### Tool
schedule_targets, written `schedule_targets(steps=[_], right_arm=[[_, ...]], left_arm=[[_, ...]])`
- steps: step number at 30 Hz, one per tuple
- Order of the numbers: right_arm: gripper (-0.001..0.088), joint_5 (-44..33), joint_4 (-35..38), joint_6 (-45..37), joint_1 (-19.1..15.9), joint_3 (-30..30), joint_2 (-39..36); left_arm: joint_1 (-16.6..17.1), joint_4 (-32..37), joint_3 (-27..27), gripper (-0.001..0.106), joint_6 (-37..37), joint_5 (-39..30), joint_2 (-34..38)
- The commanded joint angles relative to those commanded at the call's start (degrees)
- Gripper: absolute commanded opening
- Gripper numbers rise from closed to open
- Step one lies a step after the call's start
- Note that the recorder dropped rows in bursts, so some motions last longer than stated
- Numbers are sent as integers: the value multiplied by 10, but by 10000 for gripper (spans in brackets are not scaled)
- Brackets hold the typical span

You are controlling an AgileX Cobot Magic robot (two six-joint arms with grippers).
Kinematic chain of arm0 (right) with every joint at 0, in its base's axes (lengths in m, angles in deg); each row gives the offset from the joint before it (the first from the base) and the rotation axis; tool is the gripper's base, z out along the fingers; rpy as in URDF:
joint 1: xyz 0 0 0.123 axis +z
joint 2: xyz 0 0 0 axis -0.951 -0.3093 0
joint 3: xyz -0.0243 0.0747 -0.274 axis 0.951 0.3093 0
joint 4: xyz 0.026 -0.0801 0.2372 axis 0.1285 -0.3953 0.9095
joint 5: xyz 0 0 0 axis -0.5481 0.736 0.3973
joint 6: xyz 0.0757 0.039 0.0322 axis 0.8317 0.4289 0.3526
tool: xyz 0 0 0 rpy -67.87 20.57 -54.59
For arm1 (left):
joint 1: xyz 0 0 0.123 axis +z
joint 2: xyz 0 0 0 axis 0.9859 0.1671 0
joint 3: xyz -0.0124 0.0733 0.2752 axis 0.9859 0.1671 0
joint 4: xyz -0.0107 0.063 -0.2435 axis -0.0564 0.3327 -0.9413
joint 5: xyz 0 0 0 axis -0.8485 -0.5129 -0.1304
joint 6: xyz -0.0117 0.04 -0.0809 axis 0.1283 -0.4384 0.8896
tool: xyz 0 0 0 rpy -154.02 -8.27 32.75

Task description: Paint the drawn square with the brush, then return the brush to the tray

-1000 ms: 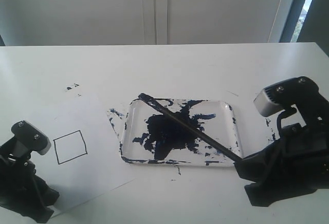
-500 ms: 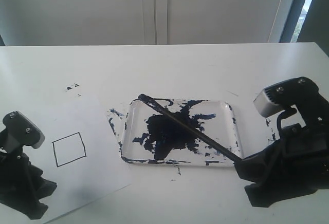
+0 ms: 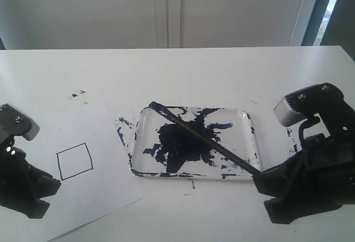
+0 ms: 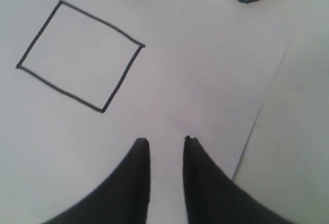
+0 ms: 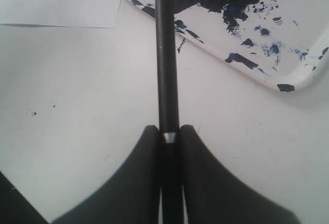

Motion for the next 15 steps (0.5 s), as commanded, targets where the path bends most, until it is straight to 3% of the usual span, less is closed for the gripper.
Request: schedule_targets(steps=[2,6,9,15], right_arm=[[0,0,0,0,0,0,0],[0,0,0,0,0,0,0],[0,0,0,0,0,0,0],[0,0,0,-2,0,0,0]], left_arm=[[0,-11,-13,0,-45,-20,0],[0,-42,-36,0,-69,-24,11],[-3,-103,-58,0,-92,-51,38],[-39,-105,-88,0,-114,-31,98]])
